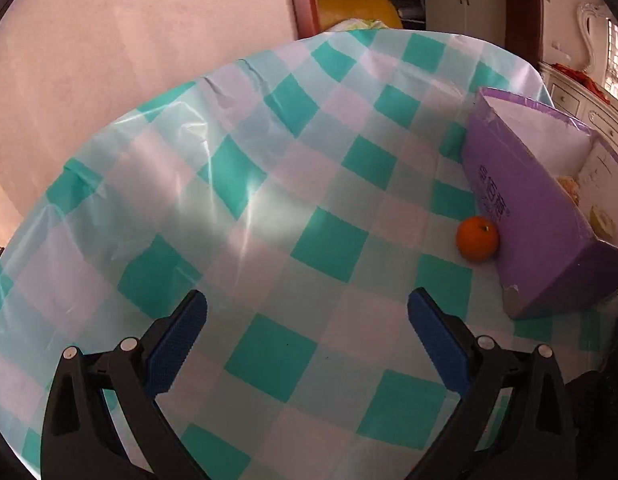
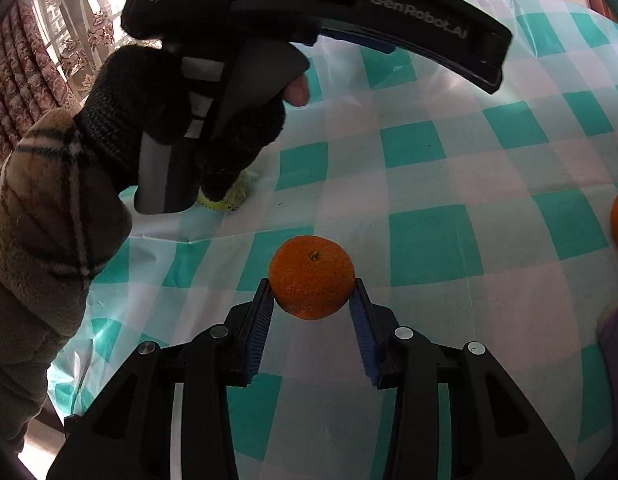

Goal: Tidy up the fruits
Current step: 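Grasp the second orange against the box wall with the left tool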

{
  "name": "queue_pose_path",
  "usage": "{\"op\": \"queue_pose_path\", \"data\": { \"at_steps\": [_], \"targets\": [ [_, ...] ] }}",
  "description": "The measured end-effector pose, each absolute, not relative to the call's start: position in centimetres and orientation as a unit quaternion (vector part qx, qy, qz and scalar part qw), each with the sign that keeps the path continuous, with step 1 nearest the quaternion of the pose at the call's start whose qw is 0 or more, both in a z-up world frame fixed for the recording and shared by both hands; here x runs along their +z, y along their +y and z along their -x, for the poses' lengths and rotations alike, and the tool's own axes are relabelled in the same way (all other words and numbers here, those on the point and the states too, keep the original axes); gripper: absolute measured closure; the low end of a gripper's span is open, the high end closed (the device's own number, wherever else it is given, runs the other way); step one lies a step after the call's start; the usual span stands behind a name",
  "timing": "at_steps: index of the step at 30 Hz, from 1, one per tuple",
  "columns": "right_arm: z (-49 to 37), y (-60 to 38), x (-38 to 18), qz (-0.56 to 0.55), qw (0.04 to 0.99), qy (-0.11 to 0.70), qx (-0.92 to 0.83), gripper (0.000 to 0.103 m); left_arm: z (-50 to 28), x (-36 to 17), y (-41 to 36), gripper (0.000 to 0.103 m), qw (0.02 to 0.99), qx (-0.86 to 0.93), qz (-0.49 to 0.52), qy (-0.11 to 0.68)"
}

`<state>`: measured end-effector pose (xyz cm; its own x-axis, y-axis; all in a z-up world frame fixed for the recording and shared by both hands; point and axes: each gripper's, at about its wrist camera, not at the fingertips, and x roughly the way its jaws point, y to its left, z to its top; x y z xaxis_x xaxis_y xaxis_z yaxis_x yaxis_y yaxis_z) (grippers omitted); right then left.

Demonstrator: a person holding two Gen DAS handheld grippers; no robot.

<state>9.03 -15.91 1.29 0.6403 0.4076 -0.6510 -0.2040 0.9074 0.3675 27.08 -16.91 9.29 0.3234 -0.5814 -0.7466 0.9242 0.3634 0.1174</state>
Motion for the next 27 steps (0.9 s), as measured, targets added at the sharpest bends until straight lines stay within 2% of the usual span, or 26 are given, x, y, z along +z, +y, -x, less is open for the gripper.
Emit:
{"op": "queue_pose_path", "data": {
  "at_steps": [3, 8, 12, 15, 17, 18, 23, 27],
  "targets": [
    [-9.4, -15.6, 0.8, -0.136, 0.888, 0.401, 0.181, 0.063, -24.6, 7.1, -22.0, 0.006, 0.698, -0.593, -0.297, 0.271],
    [-9.8, -15.6, 0.7, -0.142, 0.883, 0.405, 0.189, 0.063, -19.8, 1.8, -29.8, 0.029, 0.572, -0.663, -0.407, 0.259],
    [-9.9, -15.5, 0.6, -0.144, 0.882, 0.406, 0.193, 0.063, -17.5, 0.5, -31.5, 0.032, 0.511, -0.699, -0.452, 0.215],
    [-10.0, -15.4, 0.6, -0.143, 0.881, 0.407, 0.195, 0.063, -17.2, 0.5, -31.9, 0.038, 0.489, -0.712, -0.464, 0.197],
    [-10.0, -15.5, 0.6, -0.144, 0.881, 0.407, 0.194, 0.063, -17.5, 0.5, -31.8, 0.054, 0.465, -0.731, -0.455, 0.206],
    [-10.0, -15.5, 0.6, -0.144, 0.881, 0.407, 0.194, 0.063, -17.7, 0.4, -31.8, 0.057, 0.461, -0.736, -0.449, 0.211],
    [-10.2, -15.6, 0.5, -0.144, 0.881, 0.409, 0.191, 0.063, -18.8, 0.1, -30.5, 0.059, 0.481, -0.742, -0.412, 0.220],
    [-10.2, -15.7, 0.5, -0.146, 0.881, 0.408, 0.189, 0.063, -19.4, -0.1, -28.4, 0.059, 0.539, -0.710, -0.394, 0.222]
  ]
}}
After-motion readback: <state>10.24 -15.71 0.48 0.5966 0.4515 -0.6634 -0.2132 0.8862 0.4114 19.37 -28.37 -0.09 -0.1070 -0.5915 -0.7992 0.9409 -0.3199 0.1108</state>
